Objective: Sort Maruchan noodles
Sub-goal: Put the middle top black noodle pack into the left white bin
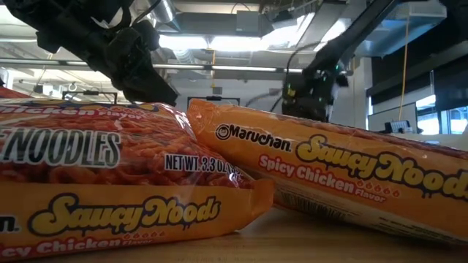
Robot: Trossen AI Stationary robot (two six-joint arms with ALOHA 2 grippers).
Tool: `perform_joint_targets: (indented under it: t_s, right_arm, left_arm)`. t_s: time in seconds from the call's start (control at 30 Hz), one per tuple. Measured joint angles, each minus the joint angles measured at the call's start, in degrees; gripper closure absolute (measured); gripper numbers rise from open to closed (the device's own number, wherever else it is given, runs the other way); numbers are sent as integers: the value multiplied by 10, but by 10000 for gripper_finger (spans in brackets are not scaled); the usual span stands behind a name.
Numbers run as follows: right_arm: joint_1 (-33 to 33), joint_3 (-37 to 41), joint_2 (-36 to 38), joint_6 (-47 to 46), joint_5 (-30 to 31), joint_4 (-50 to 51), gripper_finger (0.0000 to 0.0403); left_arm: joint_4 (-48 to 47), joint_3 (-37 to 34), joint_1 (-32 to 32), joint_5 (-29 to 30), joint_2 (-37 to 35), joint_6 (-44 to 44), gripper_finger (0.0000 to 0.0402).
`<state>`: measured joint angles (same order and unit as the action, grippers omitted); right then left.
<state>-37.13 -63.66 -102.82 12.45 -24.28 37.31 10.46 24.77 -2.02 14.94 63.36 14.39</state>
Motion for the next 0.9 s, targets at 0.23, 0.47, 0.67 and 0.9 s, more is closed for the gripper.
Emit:
perform_joint_targets:
  t_s: [0.23, 0.47, 0.67, 0.9]
  right_arm:
    - [60, 0, 93, -4, 128, 28, 402]
    - [124, -1, 162, -42, 208, 40, 402]
    - [197, -1, 202, -81, 279, 46, 402]
    - [296, -1, 220, -121, 356, 40, 402]
  left_arm:
    - [22, 0, 0, 38, 0, 0, 209]
    - [56, 0, 0, 39, 0, 2, 209]
    - [64, 17, 0, 43, 0, 0, 209]
    - [64, 51, 0, 36, 0, -13, 209]
